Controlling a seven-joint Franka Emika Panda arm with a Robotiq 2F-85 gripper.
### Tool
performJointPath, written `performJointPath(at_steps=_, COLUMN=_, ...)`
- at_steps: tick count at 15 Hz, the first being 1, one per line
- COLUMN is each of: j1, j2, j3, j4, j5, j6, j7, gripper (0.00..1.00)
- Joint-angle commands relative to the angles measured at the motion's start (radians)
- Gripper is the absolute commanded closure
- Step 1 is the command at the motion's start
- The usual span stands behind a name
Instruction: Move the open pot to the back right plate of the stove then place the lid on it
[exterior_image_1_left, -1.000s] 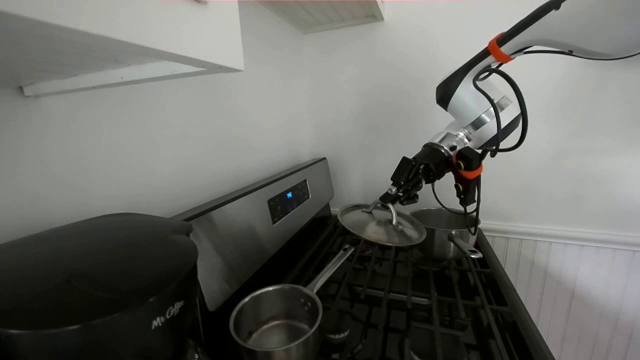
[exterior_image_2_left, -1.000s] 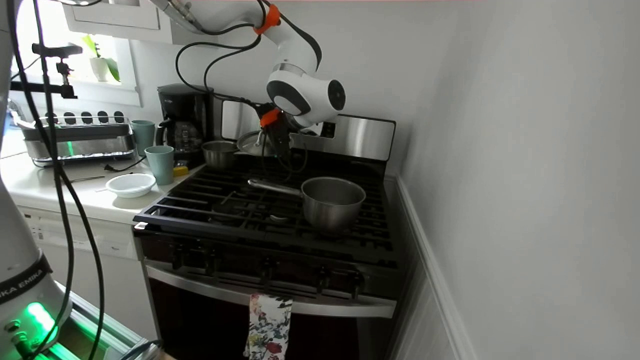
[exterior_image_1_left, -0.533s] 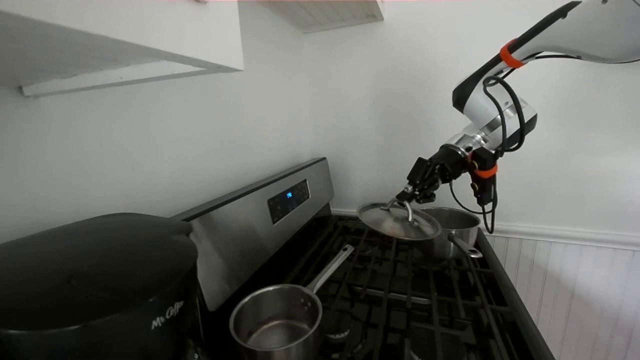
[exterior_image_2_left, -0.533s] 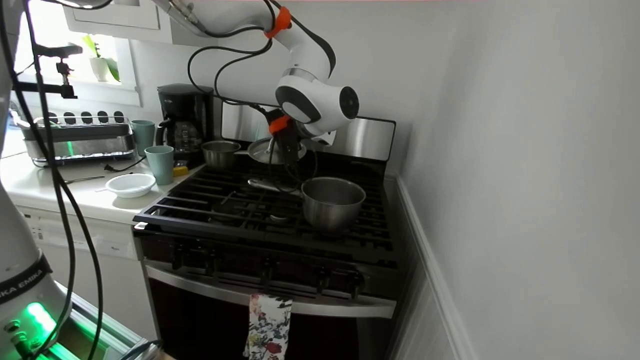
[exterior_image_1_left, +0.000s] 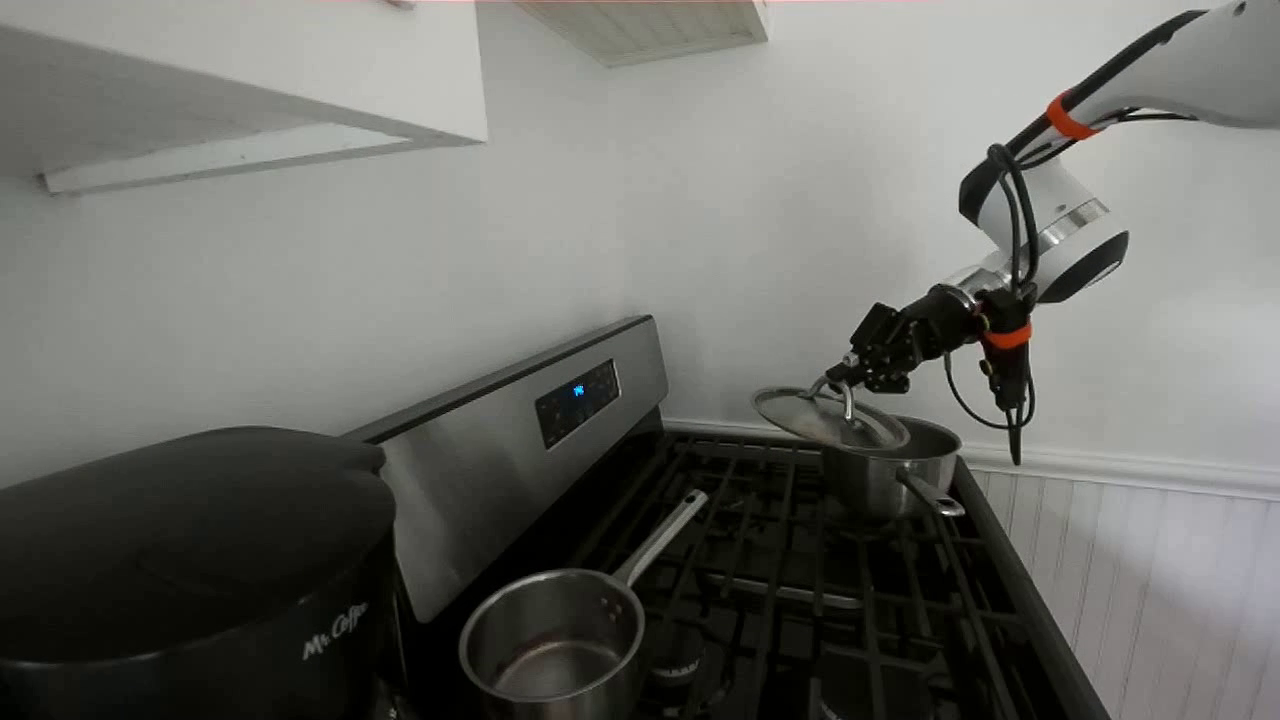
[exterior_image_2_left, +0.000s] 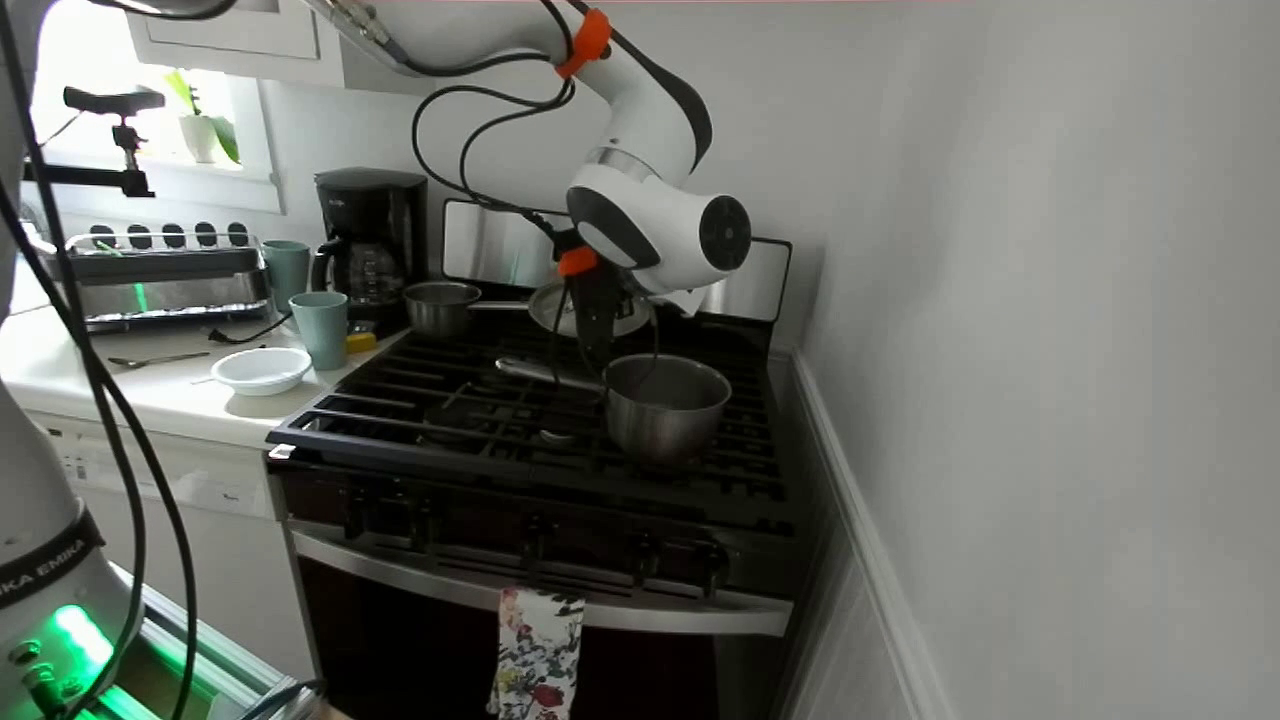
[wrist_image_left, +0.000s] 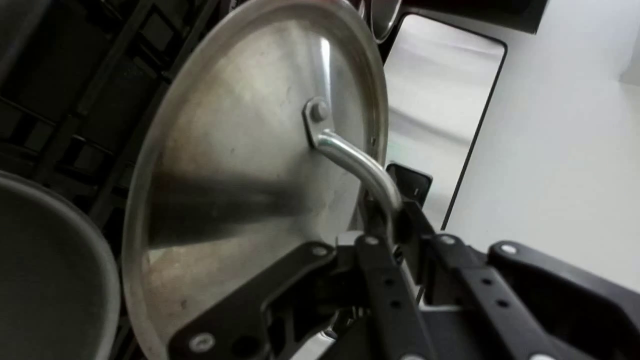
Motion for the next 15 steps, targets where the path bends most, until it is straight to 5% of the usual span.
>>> performJointPath(at_steps=1, j1=-0.023, j2=-0.013, j3=-0.023, j4=-0.066, j5=0.08, j6=-0.014, j7=0.016, gripper=0.96)
performJointPath(at_steps=6, j1=-0.023, j2=0.005, j3=-0.053, j4=-0.081, j5=0.084, j6=-0.004, j7=0.002, gripper=0.96)
performJointPath(at_steps=7, j1=-0.024, j2=0.006, j3=-0.057, j4=-0.085, j5=0.084, j6=-0.004, j7=-0.001, gripper=0.85)
performJointPath(at_steps=10, j1=-0.021, j2=0.01, j3=-0.057, j4=-0.085, j5=0.084, j6=-0.004, j7=-0.002, gripper=0.85)
performJointPath(at_steps=11, j1=-0.02, j2=0.011, j3=-0.057, j4=-0.085, j5=0.084, j6=-0.004, j7=-0.002, gripper=0.96)
performJointPath(at_steps=15, j1=-0.037, j2=0.012, j3=-0.078, j4=-0.089, j5=0.095, j6=0.015, j7=0.016, gripper=0.96)
